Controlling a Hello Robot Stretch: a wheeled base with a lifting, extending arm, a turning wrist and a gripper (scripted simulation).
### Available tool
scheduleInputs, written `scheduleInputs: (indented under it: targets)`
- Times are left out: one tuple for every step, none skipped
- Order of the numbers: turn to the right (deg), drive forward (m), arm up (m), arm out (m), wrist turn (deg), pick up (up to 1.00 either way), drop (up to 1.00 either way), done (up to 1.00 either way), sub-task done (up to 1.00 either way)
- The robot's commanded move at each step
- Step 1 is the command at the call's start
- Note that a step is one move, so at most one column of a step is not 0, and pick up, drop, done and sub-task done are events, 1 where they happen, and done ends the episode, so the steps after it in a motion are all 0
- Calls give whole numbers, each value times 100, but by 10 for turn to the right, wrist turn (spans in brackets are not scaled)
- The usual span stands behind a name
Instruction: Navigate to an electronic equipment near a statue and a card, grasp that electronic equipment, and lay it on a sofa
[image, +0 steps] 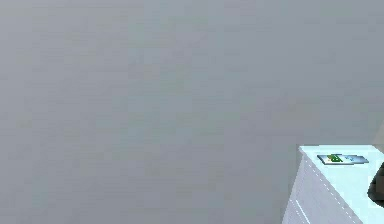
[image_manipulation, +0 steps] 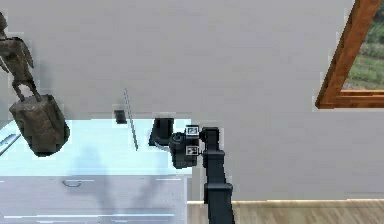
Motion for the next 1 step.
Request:
scheduleInputs:
  targets:
    - [0, 0, 18, 0, 0, 0, 0, 0, 0]
